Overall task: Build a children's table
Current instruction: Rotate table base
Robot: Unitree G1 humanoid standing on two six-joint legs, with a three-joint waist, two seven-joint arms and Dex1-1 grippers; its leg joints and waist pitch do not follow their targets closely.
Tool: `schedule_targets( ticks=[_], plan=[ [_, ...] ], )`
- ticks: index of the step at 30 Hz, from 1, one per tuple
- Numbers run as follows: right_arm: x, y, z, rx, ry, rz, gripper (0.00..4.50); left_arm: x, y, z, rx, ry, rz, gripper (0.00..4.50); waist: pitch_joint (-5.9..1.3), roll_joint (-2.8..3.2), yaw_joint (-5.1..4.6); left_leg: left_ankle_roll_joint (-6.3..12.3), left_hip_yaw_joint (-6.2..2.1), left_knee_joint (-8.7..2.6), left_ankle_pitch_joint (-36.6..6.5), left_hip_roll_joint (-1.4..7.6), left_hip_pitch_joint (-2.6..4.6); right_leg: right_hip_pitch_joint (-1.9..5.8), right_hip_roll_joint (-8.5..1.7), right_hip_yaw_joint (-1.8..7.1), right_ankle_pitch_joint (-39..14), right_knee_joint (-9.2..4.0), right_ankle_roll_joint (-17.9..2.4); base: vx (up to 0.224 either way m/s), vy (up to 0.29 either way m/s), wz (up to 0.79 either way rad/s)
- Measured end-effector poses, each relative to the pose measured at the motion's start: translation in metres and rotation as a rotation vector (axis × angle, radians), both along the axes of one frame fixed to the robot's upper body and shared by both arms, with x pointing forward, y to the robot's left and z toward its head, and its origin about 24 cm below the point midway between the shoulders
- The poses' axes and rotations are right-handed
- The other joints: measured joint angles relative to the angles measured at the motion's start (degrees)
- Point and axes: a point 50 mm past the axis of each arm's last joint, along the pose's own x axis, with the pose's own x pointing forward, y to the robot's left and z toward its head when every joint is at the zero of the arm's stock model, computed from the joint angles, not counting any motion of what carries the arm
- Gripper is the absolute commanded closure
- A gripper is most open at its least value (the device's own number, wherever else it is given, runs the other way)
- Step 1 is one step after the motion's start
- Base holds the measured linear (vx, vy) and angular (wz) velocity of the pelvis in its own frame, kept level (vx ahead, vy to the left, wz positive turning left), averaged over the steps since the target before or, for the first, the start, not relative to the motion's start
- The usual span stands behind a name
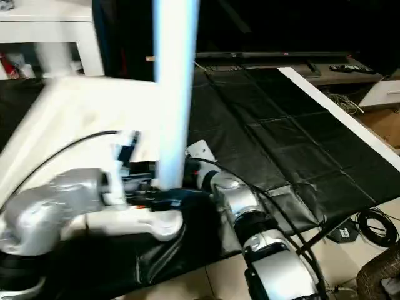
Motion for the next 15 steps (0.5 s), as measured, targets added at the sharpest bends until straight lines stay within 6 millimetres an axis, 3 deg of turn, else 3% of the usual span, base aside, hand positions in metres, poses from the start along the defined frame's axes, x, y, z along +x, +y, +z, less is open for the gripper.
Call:
schedule_targets(
  ticks=[6,15],
  plan=[
    [0.004,0.003,0.004,0.011,-0.017,-0.014,0.00,0.027,0.009,-0.001,0.080,-0.071,0.164,0.02,0.07,0.23,0.01,-0.01,-0.21,0.00,0.01,0.00,0.01,0.02,0.00,-0.03,0.06,0.05,0.01,0.000,0.000,0.00],
    [0.010,-0.037,-0.003,-0.035,-0.007,-0.143,0.00,0.031,0.033,0.008,0.053,-0.083,0.206,0.02,0.28,0.58,0.84,-0.02,0.09,0.02,0.02,-0.01,0.03,-0.02,-0.03,-0.04,0.22,0.04,-0.26,0.000,0.000,0.00]
  ],
)
